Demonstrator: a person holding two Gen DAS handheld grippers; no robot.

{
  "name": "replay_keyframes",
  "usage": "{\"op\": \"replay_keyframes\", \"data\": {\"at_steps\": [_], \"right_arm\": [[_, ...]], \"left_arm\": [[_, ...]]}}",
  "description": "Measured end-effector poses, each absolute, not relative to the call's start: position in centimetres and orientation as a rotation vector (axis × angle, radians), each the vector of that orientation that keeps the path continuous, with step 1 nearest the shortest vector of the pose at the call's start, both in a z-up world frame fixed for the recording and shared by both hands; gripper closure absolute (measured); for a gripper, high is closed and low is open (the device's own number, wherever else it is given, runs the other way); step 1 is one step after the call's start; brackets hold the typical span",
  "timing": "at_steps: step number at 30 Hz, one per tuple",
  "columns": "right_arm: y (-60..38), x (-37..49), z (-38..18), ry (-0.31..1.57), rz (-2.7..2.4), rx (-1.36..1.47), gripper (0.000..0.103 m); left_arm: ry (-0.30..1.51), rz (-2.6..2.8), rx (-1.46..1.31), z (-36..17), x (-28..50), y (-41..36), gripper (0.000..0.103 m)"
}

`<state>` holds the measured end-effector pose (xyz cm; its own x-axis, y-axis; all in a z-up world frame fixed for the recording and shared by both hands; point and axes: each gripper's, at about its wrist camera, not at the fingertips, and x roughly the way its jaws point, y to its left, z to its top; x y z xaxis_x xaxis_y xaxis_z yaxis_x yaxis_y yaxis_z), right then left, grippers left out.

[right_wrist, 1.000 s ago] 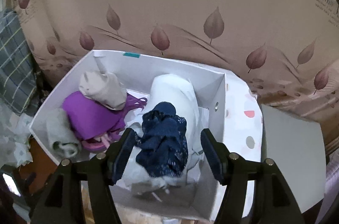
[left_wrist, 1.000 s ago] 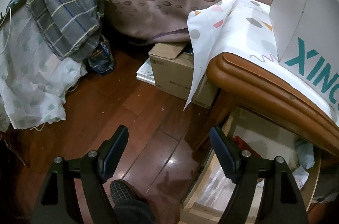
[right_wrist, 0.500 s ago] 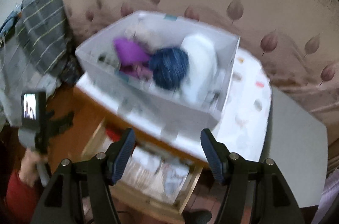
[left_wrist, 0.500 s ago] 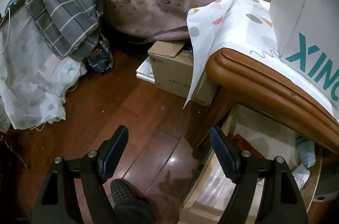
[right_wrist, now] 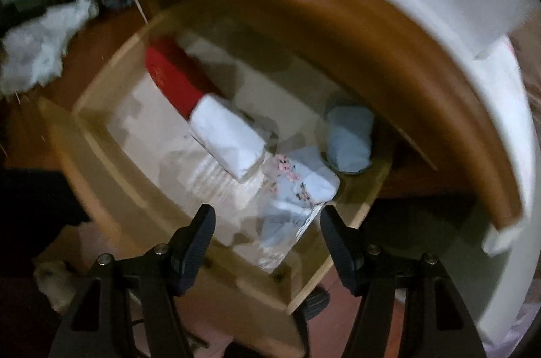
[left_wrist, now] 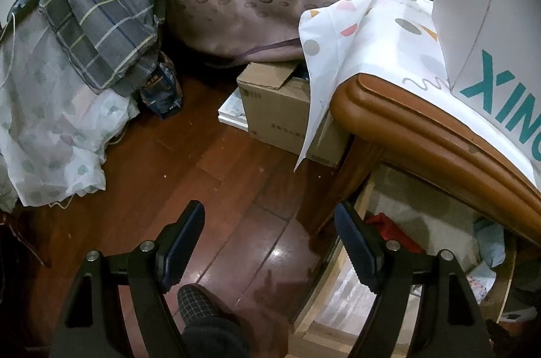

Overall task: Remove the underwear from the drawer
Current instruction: 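Move the right tool back into the drawer toward the pink floral sock, then close the right tool on the pink floral sock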

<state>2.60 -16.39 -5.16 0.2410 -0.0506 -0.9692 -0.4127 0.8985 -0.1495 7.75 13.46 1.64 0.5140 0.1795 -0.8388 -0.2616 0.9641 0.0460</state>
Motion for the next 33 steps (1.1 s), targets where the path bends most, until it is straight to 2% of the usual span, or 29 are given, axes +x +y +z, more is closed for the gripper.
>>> {"op": "replay_keyframes", "data": {"at_steps": [5, 12, 20, 29, 33], "right_arm": [[-16.2, 4.4, -9.4, 1.358, 0.261, -0.519, 0.037], [-15.2, 4.8, -13.7, 1.31, 0.277, -0.742, 0.036], [-17.2, 6.3, -17.6, 1.402, 0.298, -0.717, 0.036], [-19.1, 7.2, -18.4, 1.426, 0.334, -0.589, 0.034], [-20.0, 6.4, -18.2, 1.414, 0.316, -0.583, 0.04]], "left_arm": [[1.006, 0.269, -0.084, 1.5, 8.1, 13.3, 0.026], [1.031, 0.248, -0.077, 1.0, 8.4, 13.1, 0.026], [1.04, 0.237, -0.057, 0.7, 8.4, 12.6, 0.026], [1.046, 0.233, -0.051, 0.6, 8.4, 12.5, 0.026], [1.046, 0.23, -0.053, 0.6, 8.4, 12.5, 0.026]]}}
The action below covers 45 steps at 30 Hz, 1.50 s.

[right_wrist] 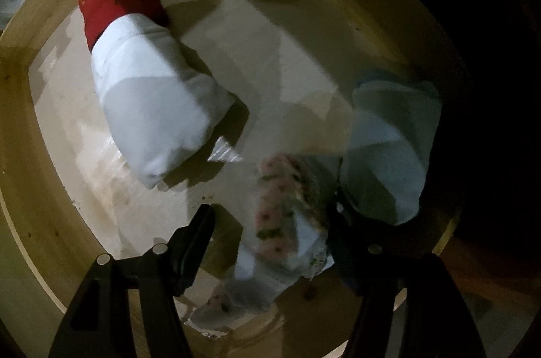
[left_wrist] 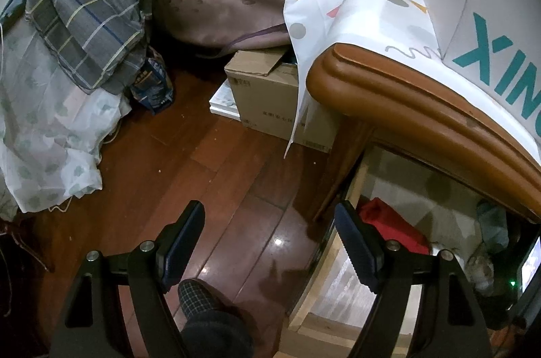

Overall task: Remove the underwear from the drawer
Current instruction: 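Close the right tool on the pink floral sock, then lift the pink floral sock out of the drawer with the right tool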

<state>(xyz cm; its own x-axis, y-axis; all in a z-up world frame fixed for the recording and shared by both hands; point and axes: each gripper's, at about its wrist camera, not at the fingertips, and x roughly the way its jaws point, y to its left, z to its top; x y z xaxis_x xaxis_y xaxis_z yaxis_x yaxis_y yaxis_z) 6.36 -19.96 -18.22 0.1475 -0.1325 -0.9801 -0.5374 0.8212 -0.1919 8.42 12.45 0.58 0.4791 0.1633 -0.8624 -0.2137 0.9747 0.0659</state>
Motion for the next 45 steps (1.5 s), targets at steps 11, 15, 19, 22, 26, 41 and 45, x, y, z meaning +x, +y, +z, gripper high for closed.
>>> {"op": "replay_keyframes", "data": {"at_steps": [11, 15, 19, 22, 26, 41, 45], "right_arm": [[-19.2, 3.3, -16.8, 1.392, 0.291, -0.606, 0.074], [-19.3, 3.2, -15.1, 1.367, 0.286, -0.549, 0.075], [-19.0, 2.0, -13.3, 1.35, 0.29, -0.522, 0.075], [-18.9, 0.9, -12.3, 1.339, 0.273, -0.466, 0.075], [-18.8, 0.5, -11.6, 1.321, 0.209, -0.364, 0.075], [-22.7, 0.7, -9.3, 1.196, -0.042, -0.059, 0.075], [-23.4, 0.2, -8.7, 1.182, -0.051, -0.029, 0.075]], "left_arm": [[1.046, 0.227, -0.052, 0.5, 8.4, 12.4, 0.026], [1.052, 0.225, -0.047, 0.2, 8.4, 12.4, 0.026], [1.056, 0.225, -0.06, 0.1, 8.4, 12.5, 0.026], [1.057, 0.223, -0.053, 0.1, 8.3, 12.4, 0.026], [1.059, 0.216, -0.041, 0.0, 8.1, 12.1, 0.026], [1.084, 0.198, 0.008, -1.3, 8.2, 9.6, 0.026], [1.1, 0.176, 0.01, -1.7, 7.9, 9.0, 0.026]]}}
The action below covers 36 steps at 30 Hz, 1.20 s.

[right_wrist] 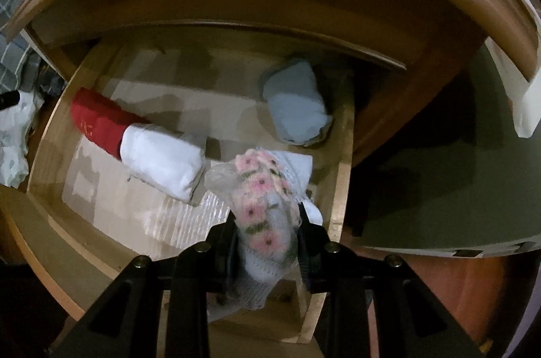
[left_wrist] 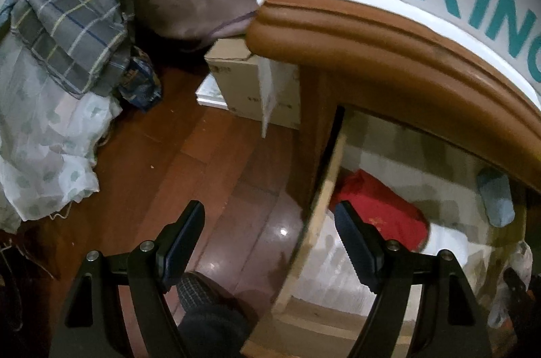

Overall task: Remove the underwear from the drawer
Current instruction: 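Lift the pink floral sock out of the drawer with the right tool, then reach the left tool to the white cloth while the right tool holds the pink sock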

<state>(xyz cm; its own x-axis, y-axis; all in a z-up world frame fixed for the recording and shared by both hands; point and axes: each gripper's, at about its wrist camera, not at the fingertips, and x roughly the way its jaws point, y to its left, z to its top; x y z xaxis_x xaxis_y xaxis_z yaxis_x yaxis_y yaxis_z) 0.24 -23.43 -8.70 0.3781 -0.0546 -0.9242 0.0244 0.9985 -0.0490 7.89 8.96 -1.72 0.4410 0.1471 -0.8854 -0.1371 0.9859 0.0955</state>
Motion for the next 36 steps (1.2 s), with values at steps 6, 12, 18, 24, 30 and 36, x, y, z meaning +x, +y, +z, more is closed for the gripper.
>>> {"op": "replay_keyframes", "data": {"at_steps": [6, 12, 18, 24, 30, 36], "right_arm": [[-23.5, 0.1, -8.7, 1.175, -0.05, -0.001, 0.075], [-23.7, -0.4, -7.9, 1.152, -0.049, -0.002, 0.075], [-23.8, -0.6, -7.6, 1.142, -0.044, 0.008, 0.075], [-25.1, -1.2, -6.1, 1.095, -0.049, 0.075, 0.075], [-26.8, -2.0, -3.5, 0.995, -0.077, 0.145, 0.075], [-28.3, -2.4, -1.7, 0.931, -0.1, 0.216, 0.074]], "left_arm": [[1.114, 0.155, 0.036, -2.4, 7.5, 7.7, 0.026], [1.133, 0.133, 0.077, -3.5, 7.0, 6.1, 0.026], [1.122, 0.088, 0.17, -4.3, 6.4, 3.8, 0.026], [1.095, 0.02, 0.268, -4.3, 5.9, 2.1, 0.026], [1.082, -0.092, 0.406, -4.3, 5.1, -0.3, 0.026], [1.062, -0.251, 0.661, -5.1, 4.3, -3.9, 0.026]]}}
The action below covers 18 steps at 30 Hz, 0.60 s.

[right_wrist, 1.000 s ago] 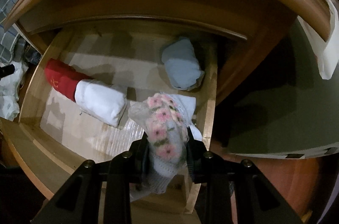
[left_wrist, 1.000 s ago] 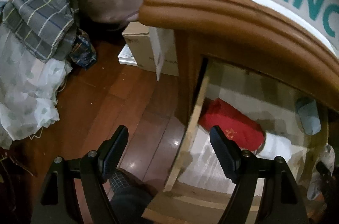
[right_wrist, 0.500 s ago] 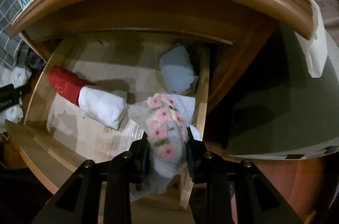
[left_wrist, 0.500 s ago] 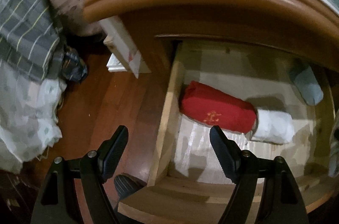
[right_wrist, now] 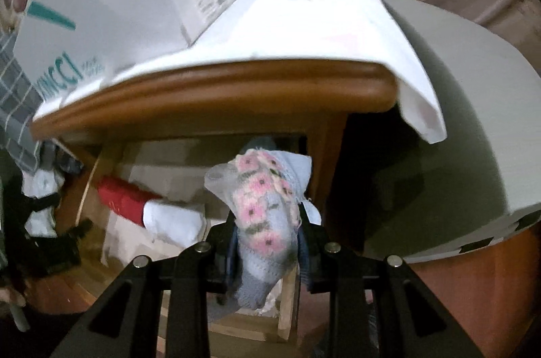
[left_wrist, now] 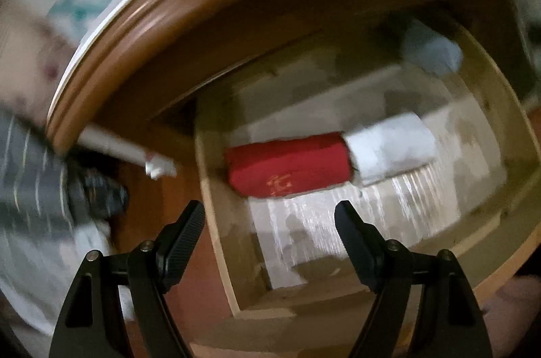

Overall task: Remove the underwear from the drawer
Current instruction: 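Reach the left tool to the white cloth while the right tool holds the pink sock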

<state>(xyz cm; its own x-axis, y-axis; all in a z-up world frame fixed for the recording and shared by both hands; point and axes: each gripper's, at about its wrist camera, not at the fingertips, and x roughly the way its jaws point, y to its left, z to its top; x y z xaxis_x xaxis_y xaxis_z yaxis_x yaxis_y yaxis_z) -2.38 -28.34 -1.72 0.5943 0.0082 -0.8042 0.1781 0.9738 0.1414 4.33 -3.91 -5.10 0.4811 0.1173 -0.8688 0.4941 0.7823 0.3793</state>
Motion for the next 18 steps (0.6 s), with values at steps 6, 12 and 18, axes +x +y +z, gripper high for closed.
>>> {"op": "replay_keyframes", "data": {"at_steps": [6, 12, 18], "right_arm": [[-29.3, -2.9, -0.3, 0.864, -0.143, 0.215, 0.074], [-30.6, -3.8, 1.2, 0.787, -0.175, 0.249, 0.074], [-31.4, -4.0, 1.5, 0.77, -0.189, 0.269, 0.074]], "left_arm": [[1.077, -0.371, 0.837, -6.9, 4.5, -6.7, 0.026], [1.118, -0.418, 0.905, -9.1, 5.6, -8.1, 0.026], [1.127, -0.471, 0.984, -11.1, 6.0, -9.5, 0.026]]}}
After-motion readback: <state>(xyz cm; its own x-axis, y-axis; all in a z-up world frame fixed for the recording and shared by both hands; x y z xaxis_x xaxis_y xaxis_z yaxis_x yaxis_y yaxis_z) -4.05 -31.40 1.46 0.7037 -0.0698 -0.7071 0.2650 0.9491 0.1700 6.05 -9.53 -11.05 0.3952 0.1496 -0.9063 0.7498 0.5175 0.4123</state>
